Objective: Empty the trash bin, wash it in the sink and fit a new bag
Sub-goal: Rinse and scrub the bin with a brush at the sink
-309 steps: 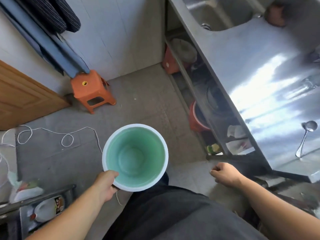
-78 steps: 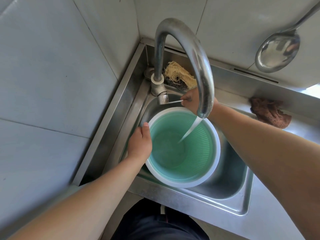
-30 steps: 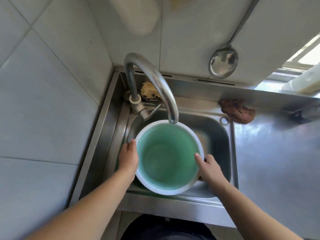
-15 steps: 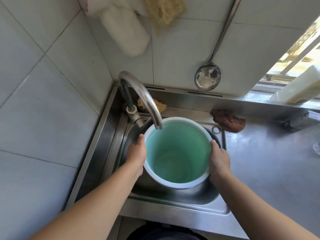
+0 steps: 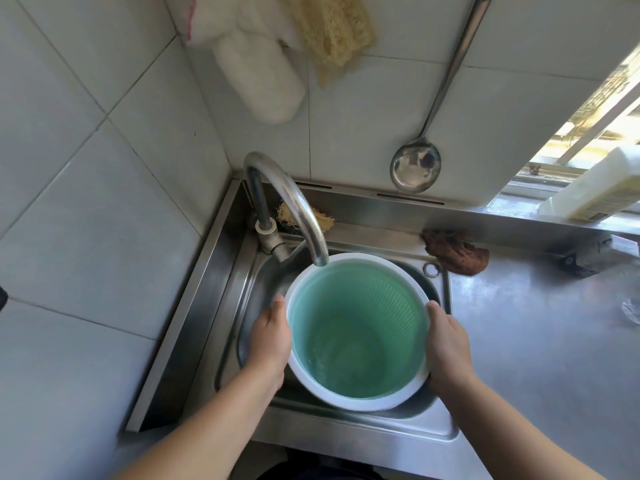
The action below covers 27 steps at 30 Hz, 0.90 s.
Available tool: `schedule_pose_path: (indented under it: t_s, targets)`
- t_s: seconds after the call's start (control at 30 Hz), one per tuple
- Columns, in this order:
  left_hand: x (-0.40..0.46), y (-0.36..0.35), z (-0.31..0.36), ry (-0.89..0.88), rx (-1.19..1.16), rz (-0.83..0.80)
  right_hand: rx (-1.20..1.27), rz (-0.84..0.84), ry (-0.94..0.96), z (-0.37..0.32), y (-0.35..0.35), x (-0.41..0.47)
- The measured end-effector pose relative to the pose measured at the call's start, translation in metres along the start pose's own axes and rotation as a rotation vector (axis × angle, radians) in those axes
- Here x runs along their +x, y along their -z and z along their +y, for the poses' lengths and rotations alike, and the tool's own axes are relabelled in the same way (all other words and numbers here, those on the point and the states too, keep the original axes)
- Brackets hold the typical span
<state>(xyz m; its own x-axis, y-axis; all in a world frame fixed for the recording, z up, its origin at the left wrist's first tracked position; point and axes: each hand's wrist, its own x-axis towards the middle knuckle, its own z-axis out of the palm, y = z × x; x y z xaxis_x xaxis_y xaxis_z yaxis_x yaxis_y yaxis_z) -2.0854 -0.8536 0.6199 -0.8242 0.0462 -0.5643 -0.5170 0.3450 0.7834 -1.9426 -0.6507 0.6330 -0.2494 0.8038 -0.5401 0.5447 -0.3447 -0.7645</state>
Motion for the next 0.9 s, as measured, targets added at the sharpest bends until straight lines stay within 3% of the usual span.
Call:
schedule_pose_path:
  t_s: [0.4,0.7,0.9]
  targets:
    - [0.020,0.024,0.012,0.027,-0.046,-0.009,0.037,-0.093,0.022,-0.018,-0.033,-0.004]
    - [-0.007,-0.004,-0.002,0.027,-0.005,-0.144,-0.072,-0.031,0.064,-0.002,0.009,0.016]
    - [0.006,0.010,0.011,-0.012,-0.020,-0.007,-0.059,-0.071,0.126,-0.020,-0.019,0.014]
